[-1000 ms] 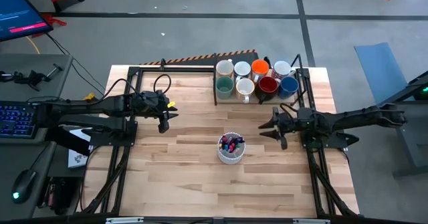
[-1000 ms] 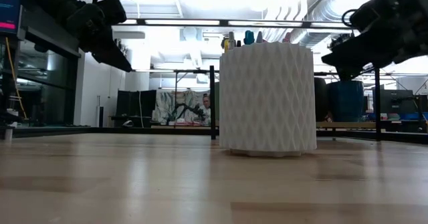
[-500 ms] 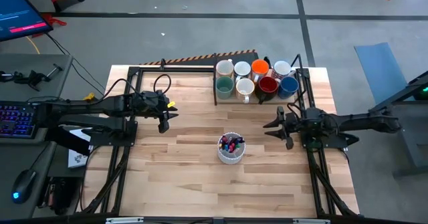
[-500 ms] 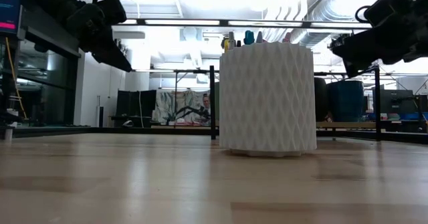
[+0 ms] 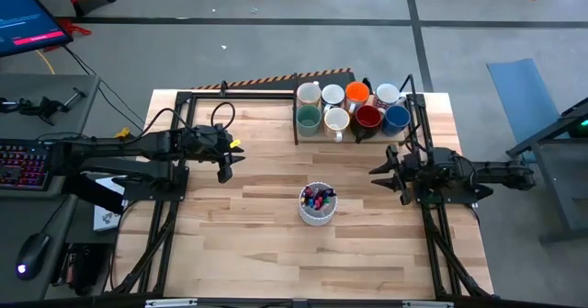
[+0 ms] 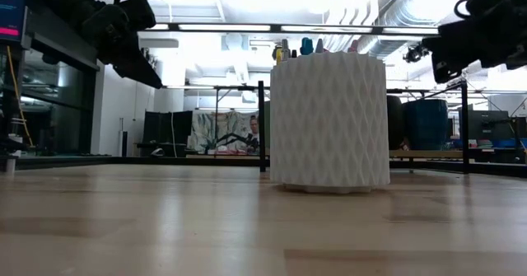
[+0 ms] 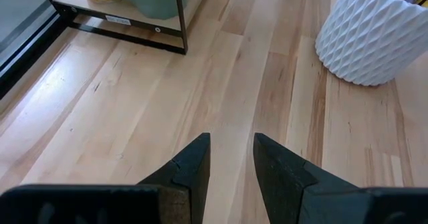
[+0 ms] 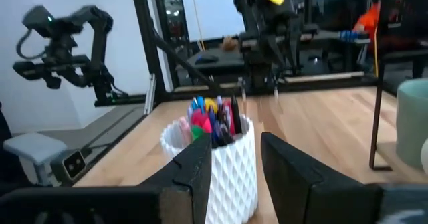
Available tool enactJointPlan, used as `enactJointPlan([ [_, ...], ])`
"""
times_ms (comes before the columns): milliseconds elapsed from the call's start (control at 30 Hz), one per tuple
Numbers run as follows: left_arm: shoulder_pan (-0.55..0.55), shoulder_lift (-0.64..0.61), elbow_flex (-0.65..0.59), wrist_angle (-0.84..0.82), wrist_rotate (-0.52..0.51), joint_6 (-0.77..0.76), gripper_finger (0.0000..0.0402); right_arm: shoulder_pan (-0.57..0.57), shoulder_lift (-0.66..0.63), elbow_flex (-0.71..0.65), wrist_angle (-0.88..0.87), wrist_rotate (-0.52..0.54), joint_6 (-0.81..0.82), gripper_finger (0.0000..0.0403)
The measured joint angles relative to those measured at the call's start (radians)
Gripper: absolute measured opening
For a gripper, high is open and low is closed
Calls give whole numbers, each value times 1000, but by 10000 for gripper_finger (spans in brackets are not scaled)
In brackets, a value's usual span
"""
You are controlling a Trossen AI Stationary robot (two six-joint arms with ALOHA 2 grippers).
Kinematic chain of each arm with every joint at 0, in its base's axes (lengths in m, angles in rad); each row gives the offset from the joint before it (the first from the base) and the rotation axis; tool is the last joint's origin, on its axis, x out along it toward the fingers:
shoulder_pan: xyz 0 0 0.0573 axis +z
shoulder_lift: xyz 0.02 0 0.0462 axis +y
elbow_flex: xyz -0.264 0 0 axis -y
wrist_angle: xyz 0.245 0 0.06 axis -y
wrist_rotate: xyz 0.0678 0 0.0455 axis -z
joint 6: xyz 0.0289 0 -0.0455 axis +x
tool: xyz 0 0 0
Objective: Place coffee mugs
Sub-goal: Return to Home Position
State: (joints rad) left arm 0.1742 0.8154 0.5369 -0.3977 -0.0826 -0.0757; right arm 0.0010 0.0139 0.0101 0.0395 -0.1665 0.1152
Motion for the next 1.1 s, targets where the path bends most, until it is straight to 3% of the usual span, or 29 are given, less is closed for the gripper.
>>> enactJointPlan([
  [433, 0, 0, 0, 1, 0, 0, 104, 0, -8, 0, 1, 1, 110, 114],
  [1100, 0, 0, 0, 1, 0, 0, 104, 0, -7, -1, 1, 4, 112, 114],
])
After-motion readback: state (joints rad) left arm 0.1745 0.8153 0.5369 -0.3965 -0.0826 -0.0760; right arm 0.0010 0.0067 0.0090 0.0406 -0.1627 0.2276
